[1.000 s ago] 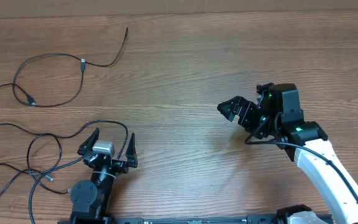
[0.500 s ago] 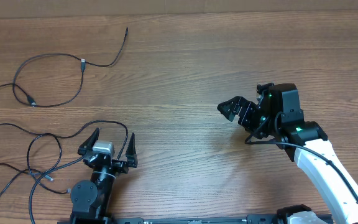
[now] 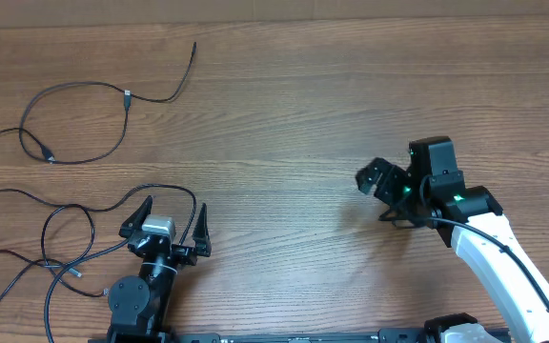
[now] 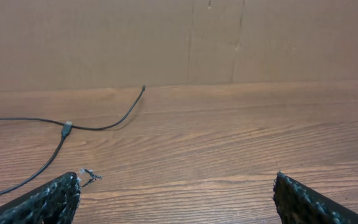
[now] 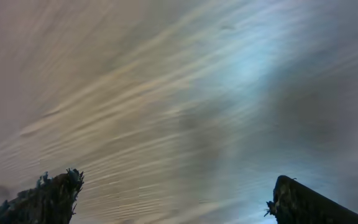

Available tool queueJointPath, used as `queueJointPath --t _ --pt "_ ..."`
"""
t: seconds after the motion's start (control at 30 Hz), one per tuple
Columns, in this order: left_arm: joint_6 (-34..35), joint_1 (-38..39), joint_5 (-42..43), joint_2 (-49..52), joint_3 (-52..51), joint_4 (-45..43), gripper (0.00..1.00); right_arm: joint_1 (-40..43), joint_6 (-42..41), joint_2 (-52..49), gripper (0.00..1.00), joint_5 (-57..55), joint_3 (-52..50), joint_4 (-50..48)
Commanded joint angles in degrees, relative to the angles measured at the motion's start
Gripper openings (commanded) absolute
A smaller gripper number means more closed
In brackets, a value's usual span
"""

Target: Untangle cables

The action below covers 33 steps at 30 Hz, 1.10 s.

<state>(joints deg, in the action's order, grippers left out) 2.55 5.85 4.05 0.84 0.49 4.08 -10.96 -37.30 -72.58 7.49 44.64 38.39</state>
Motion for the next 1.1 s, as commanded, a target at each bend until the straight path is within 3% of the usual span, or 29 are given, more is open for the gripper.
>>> queueJointPath --t 0.0,0.17,0.4,0.8,1.07 --pt "-1.3 -0.3 -0.2 -0.6 -0.2 0.2 1.0 0.1 0.3 3.2 1.0 -11.5 0.7 1.8" --pt "-1.3 -0.3 -0.2 -0.6 -0.2 0.2 1.0 0.1 0.4 10.0 1.0 -15.8 -1.0 0.8" --pt "-1.3 -0.3 -0.2 -0.6 -0.2 0.2 1.0 0.1 5.2 21.2 1.0 -16.3 -5.8 -11.0" --pt "-1.3 -0.3 -0.2 -0.6 -0.2 0.2 1.0 0.2 28.4 45.8 1.0 -8.2 -20.2 -33.2" --pt "-1.3 -0.3 -0.2 -0.6 -0.2 0.2 0.99 0.2 31.4 57.8 1.0 -8.5 -31.8 -41.0"
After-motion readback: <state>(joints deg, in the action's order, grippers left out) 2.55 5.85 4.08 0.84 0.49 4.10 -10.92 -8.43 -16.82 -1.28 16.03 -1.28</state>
